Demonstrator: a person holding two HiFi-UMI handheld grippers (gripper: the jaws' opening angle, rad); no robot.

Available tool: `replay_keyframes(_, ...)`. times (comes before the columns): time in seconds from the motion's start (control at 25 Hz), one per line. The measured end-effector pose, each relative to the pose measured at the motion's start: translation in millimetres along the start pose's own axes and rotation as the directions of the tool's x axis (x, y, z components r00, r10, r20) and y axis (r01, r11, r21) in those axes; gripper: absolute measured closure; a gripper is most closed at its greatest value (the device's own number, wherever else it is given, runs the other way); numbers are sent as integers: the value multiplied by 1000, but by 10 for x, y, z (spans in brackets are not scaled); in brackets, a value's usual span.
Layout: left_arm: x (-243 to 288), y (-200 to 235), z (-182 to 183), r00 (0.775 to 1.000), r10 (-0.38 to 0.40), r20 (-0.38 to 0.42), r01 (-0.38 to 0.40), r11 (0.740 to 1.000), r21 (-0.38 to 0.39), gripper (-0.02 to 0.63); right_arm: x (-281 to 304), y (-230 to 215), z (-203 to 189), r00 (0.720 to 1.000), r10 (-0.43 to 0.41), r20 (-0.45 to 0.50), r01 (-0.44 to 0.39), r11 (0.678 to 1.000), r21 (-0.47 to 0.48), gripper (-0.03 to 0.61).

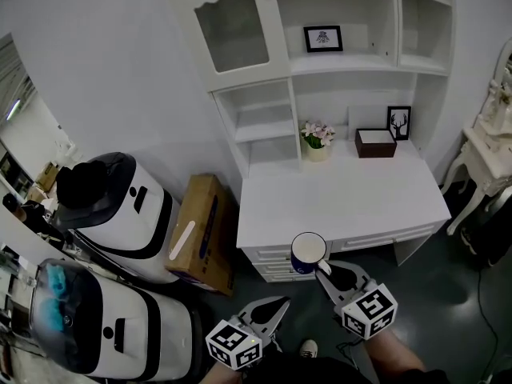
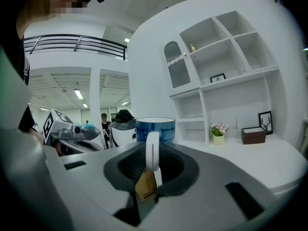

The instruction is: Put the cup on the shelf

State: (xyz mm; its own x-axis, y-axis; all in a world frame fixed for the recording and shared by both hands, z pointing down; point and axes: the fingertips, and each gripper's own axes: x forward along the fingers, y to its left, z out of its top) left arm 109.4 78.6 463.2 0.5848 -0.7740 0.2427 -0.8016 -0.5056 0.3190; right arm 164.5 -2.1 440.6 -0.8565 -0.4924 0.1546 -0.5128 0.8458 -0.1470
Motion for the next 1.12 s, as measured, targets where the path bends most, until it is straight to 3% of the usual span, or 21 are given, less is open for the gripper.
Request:
replay_keyframes(0.52,98,178,119,999,-39,4,39,999,14,608,161,-80,64,1000,-27,-11,27,1000,-9,531)
replay_keyframes(1.12,74,791,412,996,-86,8,86,996,24,608,763,-116,219,997,-75,-17,75,997,-7,531)
